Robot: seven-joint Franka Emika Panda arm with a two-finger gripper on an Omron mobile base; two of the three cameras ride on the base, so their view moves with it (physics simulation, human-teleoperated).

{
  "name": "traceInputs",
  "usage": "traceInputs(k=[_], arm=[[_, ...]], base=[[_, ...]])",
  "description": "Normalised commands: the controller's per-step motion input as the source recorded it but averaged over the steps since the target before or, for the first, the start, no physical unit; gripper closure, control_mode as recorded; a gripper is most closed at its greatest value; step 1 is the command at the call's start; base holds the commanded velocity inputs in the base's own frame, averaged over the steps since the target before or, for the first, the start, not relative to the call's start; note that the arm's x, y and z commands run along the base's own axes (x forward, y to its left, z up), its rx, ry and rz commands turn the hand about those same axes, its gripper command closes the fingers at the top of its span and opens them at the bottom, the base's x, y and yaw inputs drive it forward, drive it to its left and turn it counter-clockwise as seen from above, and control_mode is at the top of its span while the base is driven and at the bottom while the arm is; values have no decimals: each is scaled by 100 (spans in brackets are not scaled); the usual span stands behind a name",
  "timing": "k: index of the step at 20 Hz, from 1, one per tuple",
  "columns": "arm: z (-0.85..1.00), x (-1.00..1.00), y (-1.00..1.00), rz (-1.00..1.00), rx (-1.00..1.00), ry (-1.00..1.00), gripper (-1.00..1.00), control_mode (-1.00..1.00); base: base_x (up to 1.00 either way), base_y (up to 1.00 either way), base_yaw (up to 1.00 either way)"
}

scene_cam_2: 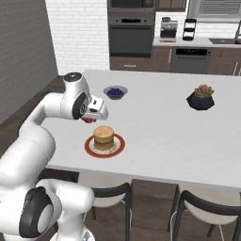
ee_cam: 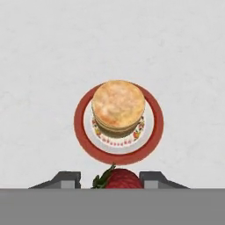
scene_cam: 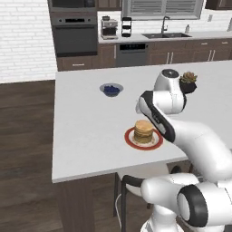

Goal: Take the strawberry from the fridge and place it on top of the pancake, located on the dining counter.

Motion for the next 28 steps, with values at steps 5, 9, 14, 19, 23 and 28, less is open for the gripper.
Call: traceInputs(k=[5,9,14,19,23,28], arm=[[-58,100,-6,0,0,10,100,-100],[-38,91,-10,0,2,3,100,-100],[-31,20,-13,3,0,0,100,-100],[-47,0,8,0,0,3,100,-100],[-34,1,0,0,0,2,100,-100],[-17,8,-11,0,0,0,100,-100]], base=[[0,0,0],[0,0,0],[0,0,0],[0,0,0],[0,0,0],[0,0,0]])
